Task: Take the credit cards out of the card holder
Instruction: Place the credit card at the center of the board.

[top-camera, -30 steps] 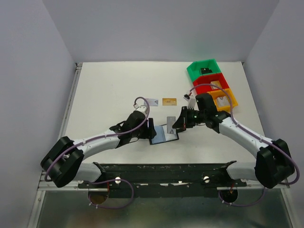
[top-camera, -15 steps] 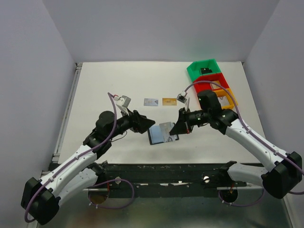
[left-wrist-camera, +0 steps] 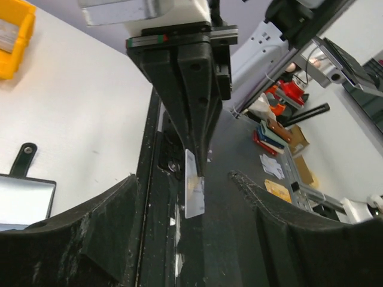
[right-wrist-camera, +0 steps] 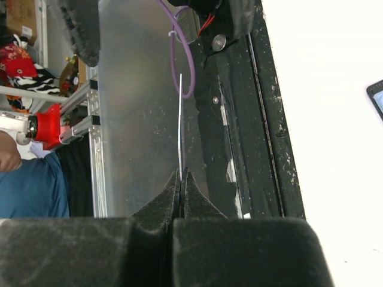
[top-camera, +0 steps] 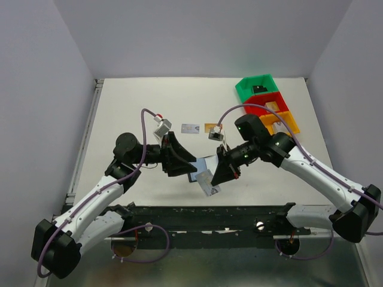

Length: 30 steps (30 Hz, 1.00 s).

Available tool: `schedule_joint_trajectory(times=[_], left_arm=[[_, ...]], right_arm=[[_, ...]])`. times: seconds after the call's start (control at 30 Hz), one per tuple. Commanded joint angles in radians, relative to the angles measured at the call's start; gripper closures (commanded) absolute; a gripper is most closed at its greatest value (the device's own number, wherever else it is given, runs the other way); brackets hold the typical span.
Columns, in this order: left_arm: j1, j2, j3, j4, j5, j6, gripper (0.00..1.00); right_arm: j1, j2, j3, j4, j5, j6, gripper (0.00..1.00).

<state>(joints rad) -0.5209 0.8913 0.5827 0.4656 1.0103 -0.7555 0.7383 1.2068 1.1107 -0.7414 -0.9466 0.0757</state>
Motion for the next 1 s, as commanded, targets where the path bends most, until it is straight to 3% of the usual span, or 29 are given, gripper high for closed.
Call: schedule_joint_trajectory(times=[0.0,0.13,0.3,0.5,0.73,0.9,0.97], left_arm=[[0.002,0.02,0.043,-0.01,0.139,0.022,0.32],[-0.011,0.046,0.062,-0.068,0.168,0.064,0.41],[-0.048,0.063,0.092,-0.217,0.134,0.179,0.44],[-0.057,0.078,0.091,-0.248,0.116,0.209,0.5],[-0.073,0.095,0.091,-0.252,0.128,0.223,0.66],[-0.08,0.095,0.089,-0.255,0.136,0.228,0.7],[-0.083,0.098,0.089,-0.257,0.133,0.229,0.79]], right_arm=[[0.021,0.025,0.067,-0.098,0.046,-0.053,1.0],[0.033,0.048,0.103,-0.122,0.072,-0.062,1.0],[0.045,0.069,0.133,-0.139,0.094,-0.065,1.0],[0.061,0.088,0.152,-0.141,0.104,-0.065,1.0],[0.061,0.097,0.156,-0.138,0.114,-0.065,1.0],[0.061,0.1,0.158,-0.138,0.117,-0.065,1.0],[0.062,0.099,0.156,-0.135,0.117,-0.067,1.0]])
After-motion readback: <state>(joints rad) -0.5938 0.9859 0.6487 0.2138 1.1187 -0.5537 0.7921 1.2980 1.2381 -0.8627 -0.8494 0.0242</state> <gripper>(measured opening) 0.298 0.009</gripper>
